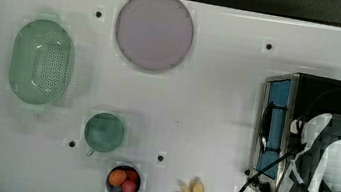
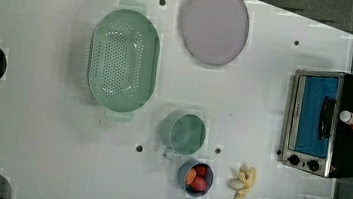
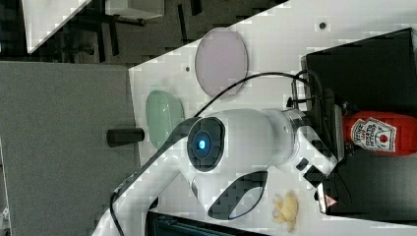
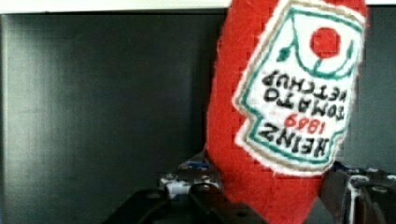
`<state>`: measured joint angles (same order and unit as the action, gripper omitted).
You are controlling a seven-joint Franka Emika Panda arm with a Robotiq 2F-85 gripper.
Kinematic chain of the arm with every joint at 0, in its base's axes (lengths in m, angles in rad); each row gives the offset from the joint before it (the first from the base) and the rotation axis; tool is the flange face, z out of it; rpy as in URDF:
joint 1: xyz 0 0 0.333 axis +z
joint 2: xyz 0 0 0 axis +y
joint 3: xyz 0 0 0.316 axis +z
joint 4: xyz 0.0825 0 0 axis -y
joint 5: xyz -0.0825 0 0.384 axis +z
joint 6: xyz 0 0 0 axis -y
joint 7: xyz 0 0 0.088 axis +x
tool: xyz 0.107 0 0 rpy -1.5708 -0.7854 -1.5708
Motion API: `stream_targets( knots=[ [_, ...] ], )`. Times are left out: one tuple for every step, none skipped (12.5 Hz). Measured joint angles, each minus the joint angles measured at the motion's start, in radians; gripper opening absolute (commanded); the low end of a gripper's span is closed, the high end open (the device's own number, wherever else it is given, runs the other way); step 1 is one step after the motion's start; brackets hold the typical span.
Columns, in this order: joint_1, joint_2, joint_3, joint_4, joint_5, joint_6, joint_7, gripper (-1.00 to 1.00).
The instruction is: Pick Ketchup from oven and place it on table.
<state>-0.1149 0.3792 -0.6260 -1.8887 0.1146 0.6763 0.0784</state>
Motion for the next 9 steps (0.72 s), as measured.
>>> stream_targets(
  knots=[
    [-0.014,-0.044,0.034,0.000,0.001,-0.043,0.000,0.20],
    [-0.004,-0.065,0.032,0.029,-0.010,-0.103,0.000,0.20],
    [-0.003,-0.083,0.042,0.066,-0.012,-0.154,0.000,0.20],
    [0.021,-0.113,0.044,0.095,-0.030,-0.212,0.000,0.20],
    [0.054,-0.143,0.044,0.104,-0.037,-0.237,0.000,0.20],
    [0.064,-0.185,0.094,0.124,-0.038,-0.292,0.000,0.20],
    [0.088,-0.212,0.138,0.155,-0.042,-0.342,0.000,0.20],
    [0.142,-0.231,0.156,0.168,-0.045,-0.377,0.000,0.20],
    [0.157,-0.250,0.229,0.158,-0.029,-0.375,0.000,0.20]
  ],
)
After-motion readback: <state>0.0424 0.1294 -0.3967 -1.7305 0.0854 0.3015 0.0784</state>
